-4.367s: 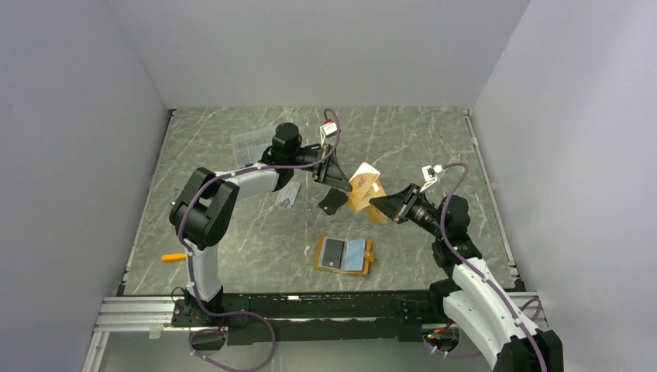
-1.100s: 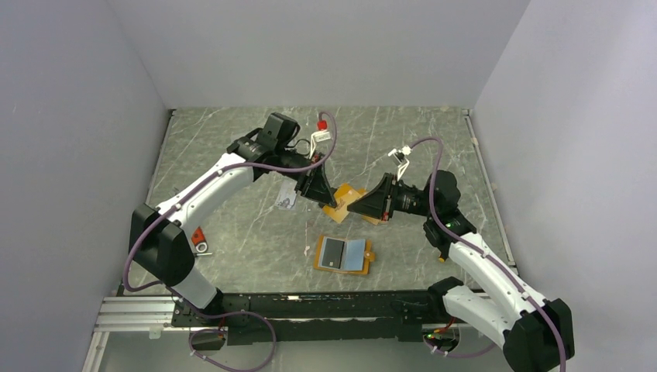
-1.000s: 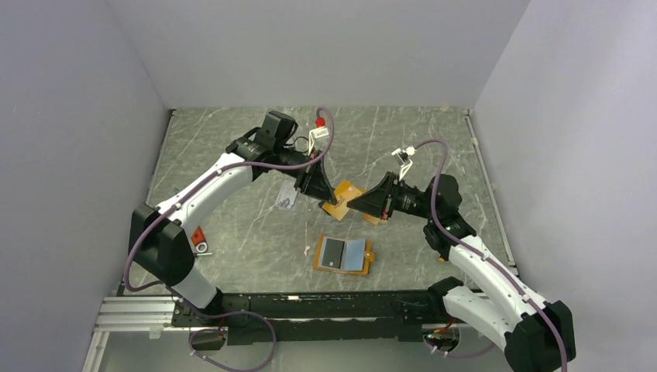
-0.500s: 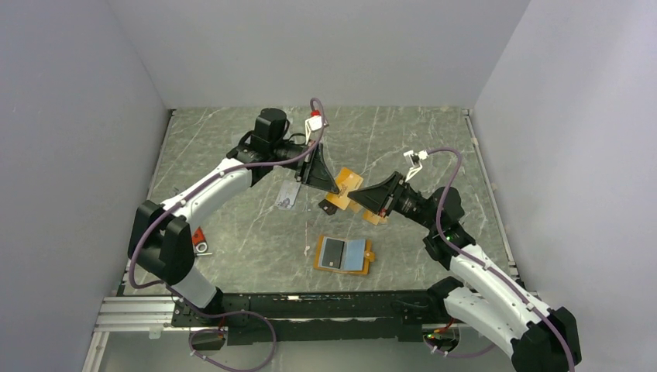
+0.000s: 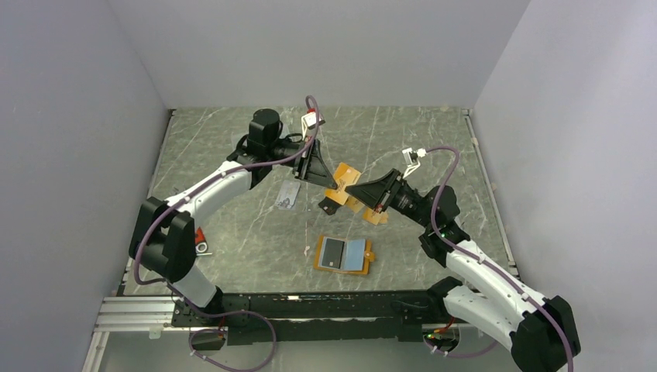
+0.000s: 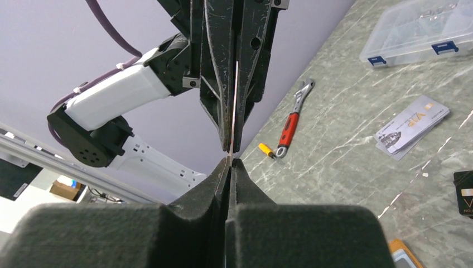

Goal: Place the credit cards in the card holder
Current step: Move the card holder to the center of the board.

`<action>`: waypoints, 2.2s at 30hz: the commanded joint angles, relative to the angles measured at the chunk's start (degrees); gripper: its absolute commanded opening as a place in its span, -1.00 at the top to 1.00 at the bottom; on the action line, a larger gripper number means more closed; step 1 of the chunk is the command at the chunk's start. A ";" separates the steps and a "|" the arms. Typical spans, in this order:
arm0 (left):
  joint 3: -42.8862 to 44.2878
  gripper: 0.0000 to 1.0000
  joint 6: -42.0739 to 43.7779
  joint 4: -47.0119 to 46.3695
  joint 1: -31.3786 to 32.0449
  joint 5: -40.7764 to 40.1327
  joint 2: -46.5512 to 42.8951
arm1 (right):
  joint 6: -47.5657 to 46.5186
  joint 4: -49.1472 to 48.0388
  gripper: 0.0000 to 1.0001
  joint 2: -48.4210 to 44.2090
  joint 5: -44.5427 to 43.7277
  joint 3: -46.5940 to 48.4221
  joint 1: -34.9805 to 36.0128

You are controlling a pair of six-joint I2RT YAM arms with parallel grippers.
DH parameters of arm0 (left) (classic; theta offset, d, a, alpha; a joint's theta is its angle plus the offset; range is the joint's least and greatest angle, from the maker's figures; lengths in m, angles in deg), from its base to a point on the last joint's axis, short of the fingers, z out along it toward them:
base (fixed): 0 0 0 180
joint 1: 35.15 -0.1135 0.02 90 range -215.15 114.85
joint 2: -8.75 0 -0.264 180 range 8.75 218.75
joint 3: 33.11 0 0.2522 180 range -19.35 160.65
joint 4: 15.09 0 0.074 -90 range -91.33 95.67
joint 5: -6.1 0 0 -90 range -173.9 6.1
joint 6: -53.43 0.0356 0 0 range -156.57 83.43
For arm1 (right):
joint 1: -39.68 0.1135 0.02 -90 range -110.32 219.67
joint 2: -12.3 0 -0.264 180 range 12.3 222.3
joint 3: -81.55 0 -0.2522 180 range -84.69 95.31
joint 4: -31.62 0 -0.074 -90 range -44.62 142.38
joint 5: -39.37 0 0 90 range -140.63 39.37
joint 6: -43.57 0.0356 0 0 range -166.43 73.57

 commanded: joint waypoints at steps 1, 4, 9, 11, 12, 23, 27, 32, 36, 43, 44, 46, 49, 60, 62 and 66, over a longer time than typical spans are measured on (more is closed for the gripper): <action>0.04 0.93 -0.34 -2.40 0.22 -0.37 0.24 | 0.08 -3.57 0.99 0.91 -0.25 2.09 1.20; 0.48 0.85 3.45 2.98 0.19 -1.51 0.09 | -0.67 -2.07 1.00 0.49 -0.55 2.12 1.20; 3.56 -0.35 18.36 21.03 -0.63 -4.53 0.42 | -7.64 17.23 1.00 -3.57 -3.02 3.73 1.04; 3.90 -0.51 22.39 25.69 -1.34 -5.99 0.54 | -10.98 27.76 1.00 -5.28 -4.61 4.30 0.99; 3.90 -0.52 24.60 27.52 -1.64 -6.66 0.84 | -12.16 32.05 1.00 -5.98 -5.70 4.18 0.94; -2.45 -0.22 42.70 40.73 -1.02 -21.25 8.88 | -12.86 58.48 1.00 -16.15 -12.24 -2.33 1.04; -5.48 -0.22 41.05 39.09 -0.88 -23.07 13.55 | -12.75 61.32 1.00 -16.63 -13.09 -3.19 1.02; -6.66 -0.24 40.60 39.17 0.25 -23.48 16.99 | -12.77 61.77 1.00 -14.09 -14.30 -4.24 1.02; -8.32 -0.29 39.96 37.95 1.75 -23.45 16.27 | -13.10 63.45 1.00 -11.79 -16.09 -4.48 1.07; -10.68 -0.32 39.44 35.99 3.18 -24.81 15.56 | -12.04 65.65 1.00 -12.34 -18.36 -5.87 1.02; -10.67 -0.31 39.54 36.00 3.25 -24.81 15.81 | -11.83 65.44 1.00 -12.56 -18.31 -6.21 1.00; -10.53 -0.30 39.65 36.15 3.53 -25.05 16.13 | -11.55 64.98 1.00 -12.92 -18.19 -6.78 0.99; -10.51 -0.28 39.55 35.98 3.57 -24.83 16.50 | -11.29 64.37 1.00 -13.17 -17.79 -7.40 1.05; -9.28 -0.25 38.65 35.51 7.00 -23.20 17.52 | -9.06 61.74 1.00 -14.99 -16.64 -10.02 1.05; -8.85 -0.25 38.78 35.81 7.54 -23.03 17.85 | -8.83 61.69 1.00 -15.45 -16.72 -10.37 1.09; -8.62 -0.09 39.09 36.11 7.67 -23.38 18.33 | -8.37 61.58 1.00 -15.87 -16.54 -11.27 1.11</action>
